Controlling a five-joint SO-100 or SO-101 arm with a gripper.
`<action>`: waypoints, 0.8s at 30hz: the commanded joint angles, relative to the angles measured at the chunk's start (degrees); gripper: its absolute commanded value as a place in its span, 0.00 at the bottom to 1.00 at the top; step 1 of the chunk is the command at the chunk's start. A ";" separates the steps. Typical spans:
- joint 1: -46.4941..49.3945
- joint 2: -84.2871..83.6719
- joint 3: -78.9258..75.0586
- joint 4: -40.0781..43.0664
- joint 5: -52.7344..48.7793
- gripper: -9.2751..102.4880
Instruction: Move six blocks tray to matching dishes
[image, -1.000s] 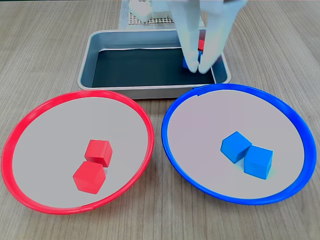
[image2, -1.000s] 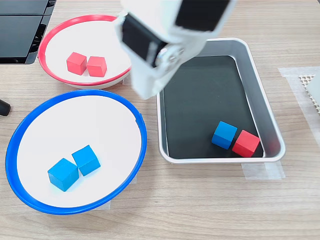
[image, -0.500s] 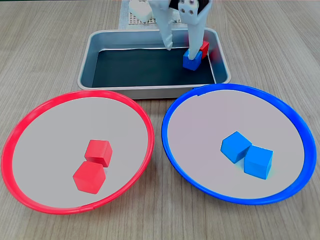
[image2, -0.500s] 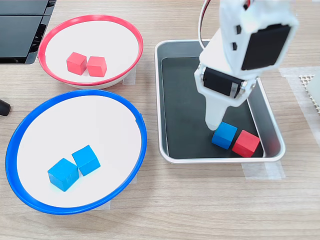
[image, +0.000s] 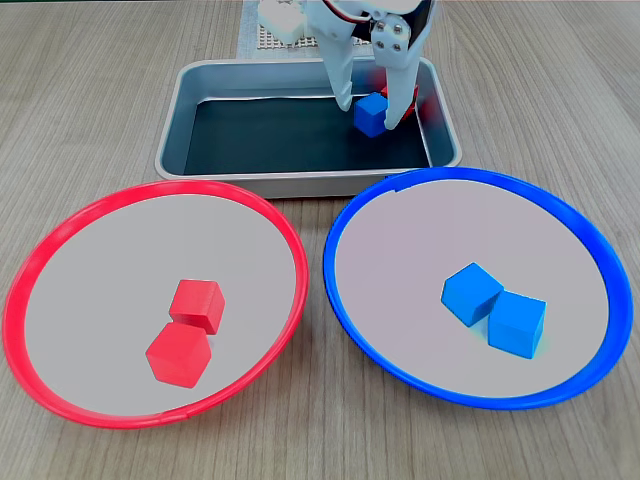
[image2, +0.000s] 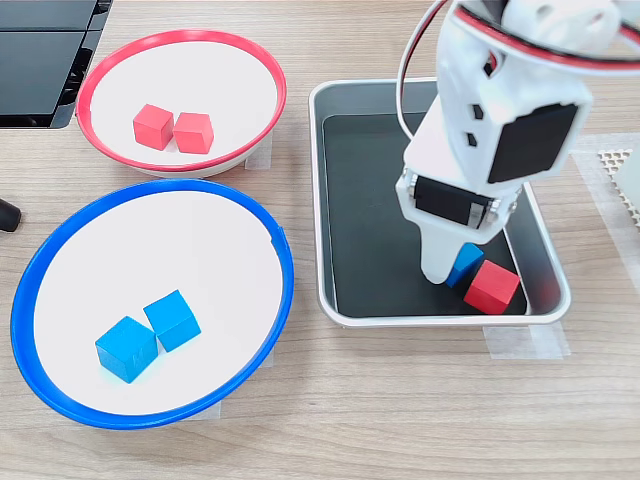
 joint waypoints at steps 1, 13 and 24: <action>-0.97 -0.26 0.70 -1.85 0.00 0.22; -2.64 -1.67 1.76 -1.23 -3.34 0.09; 7.56 -2.99 -31.20 2.11 2.20 0.08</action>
